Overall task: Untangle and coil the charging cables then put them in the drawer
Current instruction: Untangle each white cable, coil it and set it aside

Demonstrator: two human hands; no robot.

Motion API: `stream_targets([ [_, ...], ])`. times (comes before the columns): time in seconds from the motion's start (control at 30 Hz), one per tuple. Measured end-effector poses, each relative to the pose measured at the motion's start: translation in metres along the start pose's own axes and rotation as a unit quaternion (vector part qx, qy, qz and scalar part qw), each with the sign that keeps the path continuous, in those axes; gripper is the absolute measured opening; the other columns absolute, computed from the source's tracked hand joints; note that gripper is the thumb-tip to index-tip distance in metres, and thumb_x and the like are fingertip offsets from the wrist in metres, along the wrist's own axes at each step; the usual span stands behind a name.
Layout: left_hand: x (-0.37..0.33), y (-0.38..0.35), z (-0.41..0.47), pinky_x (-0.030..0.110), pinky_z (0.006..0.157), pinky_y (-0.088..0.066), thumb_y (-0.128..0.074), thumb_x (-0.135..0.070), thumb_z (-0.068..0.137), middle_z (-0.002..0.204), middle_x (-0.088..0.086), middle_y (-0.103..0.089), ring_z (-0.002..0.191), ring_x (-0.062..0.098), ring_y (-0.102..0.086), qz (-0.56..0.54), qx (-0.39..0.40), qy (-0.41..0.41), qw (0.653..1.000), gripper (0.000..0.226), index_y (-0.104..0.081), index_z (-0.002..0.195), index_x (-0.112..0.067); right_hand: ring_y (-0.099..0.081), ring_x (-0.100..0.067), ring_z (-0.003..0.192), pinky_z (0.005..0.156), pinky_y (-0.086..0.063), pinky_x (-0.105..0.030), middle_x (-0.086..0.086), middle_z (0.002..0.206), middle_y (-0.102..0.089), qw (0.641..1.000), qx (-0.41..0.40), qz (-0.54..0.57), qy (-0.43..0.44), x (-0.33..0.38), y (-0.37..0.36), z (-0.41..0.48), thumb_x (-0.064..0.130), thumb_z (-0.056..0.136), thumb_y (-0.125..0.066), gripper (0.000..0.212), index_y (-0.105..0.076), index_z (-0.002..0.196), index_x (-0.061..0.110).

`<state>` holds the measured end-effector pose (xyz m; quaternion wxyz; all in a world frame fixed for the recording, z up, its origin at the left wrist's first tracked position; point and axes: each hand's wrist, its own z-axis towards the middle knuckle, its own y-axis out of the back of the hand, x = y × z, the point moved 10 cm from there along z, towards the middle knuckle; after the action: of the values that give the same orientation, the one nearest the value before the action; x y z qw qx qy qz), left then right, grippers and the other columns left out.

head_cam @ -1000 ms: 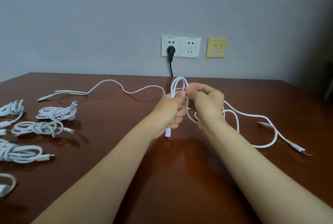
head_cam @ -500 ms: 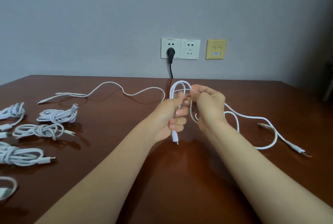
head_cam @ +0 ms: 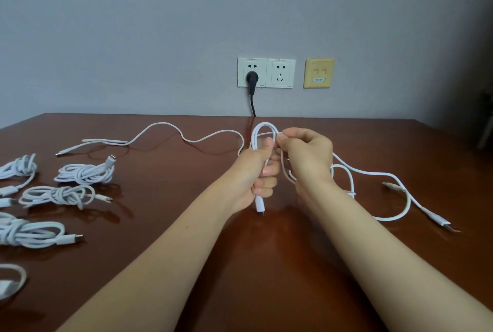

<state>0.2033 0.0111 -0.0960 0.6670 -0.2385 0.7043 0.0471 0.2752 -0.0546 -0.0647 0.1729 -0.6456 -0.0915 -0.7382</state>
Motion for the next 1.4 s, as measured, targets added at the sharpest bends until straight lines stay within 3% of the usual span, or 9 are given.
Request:
stream_targets([
  [0.13, -0.008, 0.002, 0.000, 0.013, 0.031, -0.014, -0.027, -0.034, 0.103, 0.039, -0.008, -0.028, 0.029, 0.003, -0.018, 0.052, -0.033, -0.041, 0.997, 0.029, -0.052, 0.111, -0.021, -0.062, -0.022, 0.072, 0.073, -0.051, -0.034, -0.007, 0.079, -0.065, 0.999, -0.001, -0.029, -0.017, -0.007, -0.002, 0.004, 0.012, 0.080, -0.066, 0.012, -0.057, 0.072, 0.014],
  [0.3, -0.021, 0.004, 0.002, 0.010, 0.033, -0.015, -0.027, -0.034, 0.102, 0.032, -0.009, -0.031, 0.026, 0.005, -0.019, 0.205, -0.066, -0.094, 0.972, 0.028, -0.048, 0.086, -0.026, -0.058, -0.027, 0.068, 0.060, -0.045, -0.029, -0.010, 0.073, -0.062, 0.996, 0.054, -0.047, -0.050, -0.009, -0.009, 0.003, 0.009, 0.077, -0.059, 0.008, -0.066, 0.080, 0.007],
  [0.43, -0.024, 0.010, 0.003, 0.009, 0.034, -0.016, -0.027, -0.030, 0.103, 0.032, -0.011, -0.033, 0.027, 0.004, -0.021, 0.251, -0.067, -0.096, 0.961, 0.026, -0.048, 0.112, -0.018, -0.051, -0.014, 0.053, 0.043, -0.040, -0.014, -0.001, 0.064, -0.056, 0.989, 0.131, -0.021, -0.065, -0.007, -0.020, 0.000, 0.000, 0.083, -0.052, 0.017, -0.061, 0.076, 0.013],
  [0.67, -0.032, 0.030, 0.002, 0.009, 0.034, -0.015, -0.027, -0.026, 0.103, 0.041, -0.004, -0.034, 0.027, 0.005, -0.019, 0.201, -0.118, -0.096, 0.968, 0.031, -0.040, 0.075, -0.019, -0.060, -0.023, 0.062, 0.050, -0.047, -0.024, -0.004, 0.079, -0.058, 0.974, 0.188, -0.122, 0.024, -0.003, -0.042, 0.004, 0.009, 0.094, -0.039, 0.022, -0.051, 0.079, 0.018],
  [0.83, -0.039, 0.050, -0.001, 0.023, 0.044, -0.031, -0.032, -0.029, 0.101, 0.058, -0.001, -0.043, 0.043, 0.011, -0.038, 0.401, -0.201, -0.102, 0.888, 0.033, -0.041, 0.069, -0.025, -0.064, -0.015, 0.055, 0.066, -0.054, -0.029, -0.006, 0.082, -0.067, 0.903, 0.306, -0.301, 0.036, -0.029, -0.063, -0.015, 0.008, 0.086, -0.050, 0.012, -0.048, 0.089, 0.019],
  [0.97, -0.033, 0.035, 0.001, 0.010, 0.034, -0.015, -0.026, -0.020, 0.102, 0.036, -0.007, -0.031, 0.026, 0.005, -0.020, 0.184, -0.103, -0.086, 0.974, 0.030, -0.039, 0.075, -0.018, -0.060, -0.016, 0.067, 0.064, -0.046, -0.024, -0.005, 0.090, -0.063, 0.909, 0.294, -0.291, 0.057, -0.023, -0.063, -0.010, 0.010, 0.088, -0.048, 0.015, -0.051, 0.101, 0.017],
  [1.1, -0.037, 0.028, -0.003, 0.011, 0.033, -0.010, -0.025, -0.025, 0.103, 0.035, -0.009, -0.025, 0.026, 0.002, -0.016, 0.057, -0.042, -0.078, 0.994, 0.032, -0.038, 0.074, -0.018, -0.060, -0.015, 0.055, 0.051, -0.046, -0.021, -0.008, 0.080, -0.067, 0.918, 0.343, -0.199, 0.003, -0.026, -0.070, -0.018, 0.014, 0.097, -0.040, 0.020, -0.059, 0.093, 0.011],
  [1.23, -0.037, 0.037, -0.005, 0.008, 0.032, -0.015, -0.026, -0.017, 0.101, 0.034, -0.009, -0.028, 0.025, 0.004, -0.019, 0.157, -0.086, -0.055, 0.982, 0.030, -0.040, 0.075, -0.018, -0.047, -0.014, 0.036, 0.045, -0.040, -0.023, -0.002, 0.052, -0.055, 0.893, 0.388, -0.228, -0.024, -0.029, -0.072, -0.029, 0.015, 0.096, -0.038, 0.023, -0.059, 0.087, 0.008],
  [1.4, -0.032, 0.049, -0.005, 0.011, 0.035, -0.021, -0.029, -0.014, 0.096, 0.048, 0.001, -0.036, 0.038, 0.012, -0.026, 0.311, -0.145, -0.001, 0.939, 0.029, -0.046, 0.073, -0.019, -0.036, -0.014, 0.041, 0.039, -0.031, -0.018, -0.001, 0.054, -0.043, 0.863, 0.354, -0.359, 0.027, -0.024, -0.063, -0.029, 0.016, 0.091, -0.050, 0.013, -0.057, 0.081, 0.011],
])
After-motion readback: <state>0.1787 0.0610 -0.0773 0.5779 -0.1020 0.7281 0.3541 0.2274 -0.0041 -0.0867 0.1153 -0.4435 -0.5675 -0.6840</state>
